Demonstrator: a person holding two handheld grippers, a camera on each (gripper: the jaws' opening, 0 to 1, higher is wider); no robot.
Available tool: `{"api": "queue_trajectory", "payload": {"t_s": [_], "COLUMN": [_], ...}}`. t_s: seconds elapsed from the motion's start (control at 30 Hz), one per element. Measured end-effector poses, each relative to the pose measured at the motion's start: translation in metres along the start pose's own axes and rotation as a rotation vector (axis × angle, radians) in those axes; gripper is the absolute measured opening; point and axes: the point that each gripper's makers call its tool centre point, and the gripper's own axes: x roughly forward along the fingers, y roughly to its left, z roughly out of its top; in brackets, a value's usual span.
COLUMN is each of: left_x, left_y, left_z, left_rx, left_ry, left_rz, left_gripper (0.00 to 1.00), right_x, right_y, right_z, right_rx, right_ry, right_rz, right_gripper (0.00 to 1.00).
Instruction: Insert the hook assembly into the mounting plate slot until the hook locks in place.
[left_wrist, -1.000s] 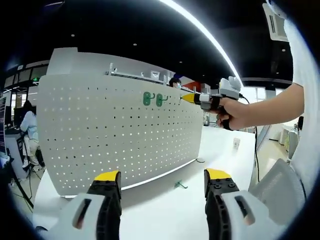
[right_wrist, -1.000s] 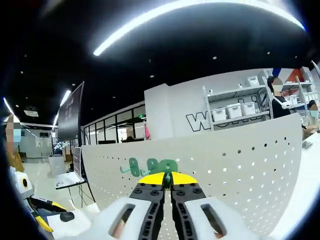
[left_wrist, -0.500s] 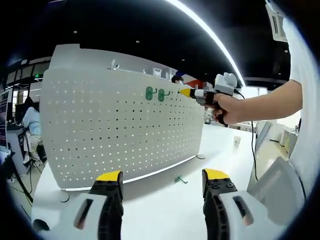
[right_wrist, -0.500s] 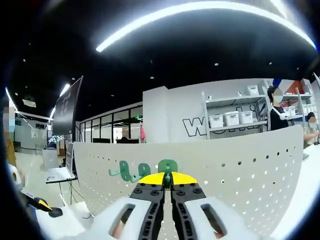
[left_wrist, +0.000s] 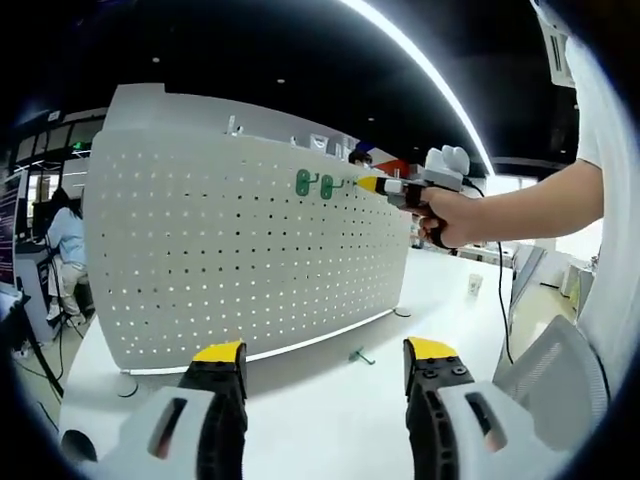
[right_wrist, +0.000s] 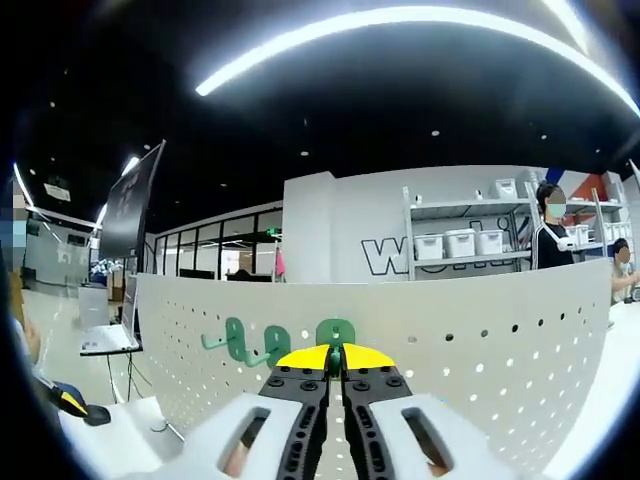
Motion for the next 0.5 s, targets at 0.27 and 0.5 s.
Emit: {"api": "queue_trajectory", "payload": {"t_s": [0.27, 0.5], "left_x": [-0.0009, -0.0032], "left_y": [0.0005, 0.0026], "left_z": [-0.0023, -0.0024], "left_rx": [-0.011, -0.018], "left_ry": [0.0, -0.001], "left_rz": [0.008, 0.021], "left_gripper": [0.64, 0.64], "right_x": [0.0041, 0.0072], "right_y": [0.002, 0.0019], "right_z": [-0.0027, -0.0045], "right_rx": [-0.009, -0.018], "right_ry": [0.008, 0.011], "right_rz": [0.005, 0.003], "right_gripper": [0.01, 0.01]}}
